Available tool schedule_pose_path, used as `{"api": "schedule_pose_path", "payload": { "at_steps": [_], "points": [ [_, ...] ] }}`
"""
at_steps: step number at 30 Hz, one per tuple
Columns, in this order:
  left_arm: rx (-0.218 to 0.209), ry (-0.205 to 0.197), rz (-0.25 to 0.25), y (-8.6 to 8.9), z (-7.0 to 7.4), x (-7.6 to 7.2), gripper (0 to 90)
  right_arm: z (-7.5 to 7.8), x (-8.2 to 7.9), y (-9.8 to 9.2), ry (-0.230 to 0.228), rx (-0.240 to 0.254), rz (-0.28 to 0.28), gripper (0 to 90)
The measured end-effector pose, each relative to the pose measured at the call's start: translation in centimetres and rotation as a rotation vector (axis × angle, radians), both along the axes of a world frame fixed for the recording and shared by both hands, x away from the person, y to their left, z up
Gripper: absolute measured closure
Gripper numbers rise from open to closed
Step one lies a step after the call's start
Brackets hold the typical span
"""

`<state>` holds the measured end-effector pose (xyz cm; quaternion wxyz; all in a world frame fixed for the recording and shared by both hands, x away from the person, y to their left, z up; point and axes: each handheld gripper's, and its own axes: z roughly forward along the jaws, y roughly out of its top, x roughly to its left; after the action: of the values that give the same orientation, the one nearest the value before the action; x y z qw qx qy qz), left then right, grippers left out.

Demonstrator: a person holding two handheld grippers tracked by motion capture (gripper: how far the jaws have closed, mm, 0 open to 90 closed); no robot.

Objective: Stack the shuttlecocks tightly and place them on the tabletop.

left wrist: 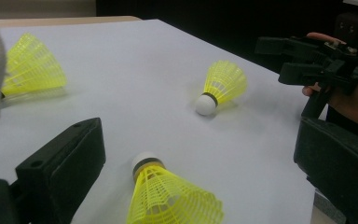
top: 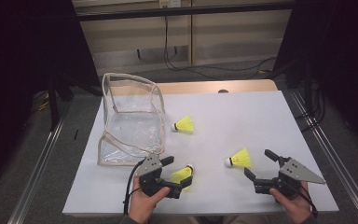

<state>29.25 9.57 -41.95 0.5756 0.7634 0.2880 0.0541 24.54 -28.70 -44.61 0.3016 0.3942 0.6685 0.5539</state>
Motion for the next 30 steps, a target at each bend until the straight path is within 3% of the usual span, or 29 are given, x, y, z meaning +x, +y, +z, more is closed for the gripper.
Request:
{"api": "schedule_pose_path", "payload": {
  "at_steps": [15, 21, 30],
  "points": [
    [-0.002, 0.04, -0.022, -2.6, 1.4, 0.4, 2.1, 0.0, -0.1, -0.1, 0.0, -0.003, -0.003, 1.9],
    [0.013, 0.058, -0.036, -4.0, 1.9, 1.1, 2.2, 0.0, 0.0, -0.1, 0.001, -0.002, -0.003, 1.9],
    [0.024, 0.065, -0.029, -4.9, 2.9, 2.2, 2.3, 0.0, 0.0, -0.2, 0.001, -0.004, -0.005, 2.1]
  ]
}}
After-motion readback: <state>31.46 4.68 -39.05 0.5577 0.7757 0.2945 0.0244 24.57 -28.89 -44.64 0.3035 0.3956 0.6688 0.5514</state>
